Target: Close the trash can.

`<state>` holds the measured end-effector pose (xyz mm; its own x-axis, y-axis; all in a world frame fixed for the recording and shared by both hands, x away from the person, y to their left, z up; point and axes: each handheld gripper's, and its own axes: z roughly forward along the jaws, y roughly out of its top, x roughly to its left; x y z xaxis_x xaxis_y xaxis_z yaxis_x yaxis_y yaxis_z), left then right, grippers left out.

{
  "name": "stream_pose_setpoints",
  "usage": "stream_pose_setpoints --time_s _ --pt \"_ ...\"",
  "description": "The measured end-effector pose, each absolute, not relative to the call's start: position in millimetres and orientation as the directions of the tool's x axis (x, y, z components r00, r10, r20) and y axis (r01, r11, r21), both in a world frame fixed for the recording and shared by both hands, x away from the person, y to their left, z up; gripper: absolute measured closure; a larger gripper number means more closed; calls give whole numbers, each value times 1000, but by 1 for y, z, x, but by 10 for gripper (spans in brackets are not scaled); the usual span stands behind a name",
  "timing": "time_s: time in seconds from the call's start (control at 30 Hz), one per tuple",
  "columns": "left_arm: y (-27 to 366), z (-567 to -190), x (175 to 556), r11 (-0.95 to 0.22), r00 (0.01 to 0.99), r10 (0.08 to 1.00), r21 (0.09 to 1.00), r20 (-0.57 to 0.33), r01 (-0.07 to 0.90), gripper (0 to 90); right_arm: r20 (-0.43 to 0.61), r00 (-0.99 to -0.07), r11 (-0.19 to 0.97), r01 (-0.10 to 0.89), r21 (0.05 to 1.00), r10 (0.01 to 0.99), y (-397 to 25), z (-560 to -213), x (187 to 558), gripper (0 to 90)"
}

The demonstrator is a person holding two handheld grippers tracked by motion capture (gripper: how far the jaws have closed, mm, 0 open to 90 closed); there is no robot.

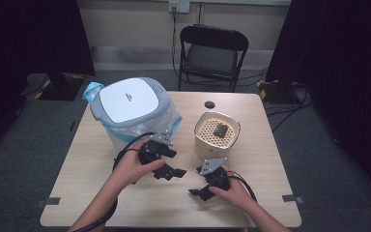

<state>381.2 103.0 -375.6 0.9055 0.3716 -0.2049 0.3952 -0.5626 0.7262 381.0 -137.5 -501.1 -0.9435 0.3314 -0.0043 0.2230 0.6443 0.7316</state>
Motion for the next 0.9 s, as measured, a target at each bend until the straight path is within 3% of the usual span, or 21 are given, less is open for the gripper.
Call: stream_pose_setpoints --time_s 0.9 --pt "115 -439 367 -596 897 379 682 -226 424 185 -3 -944 646 224 730 331 -138 -501 381 116"
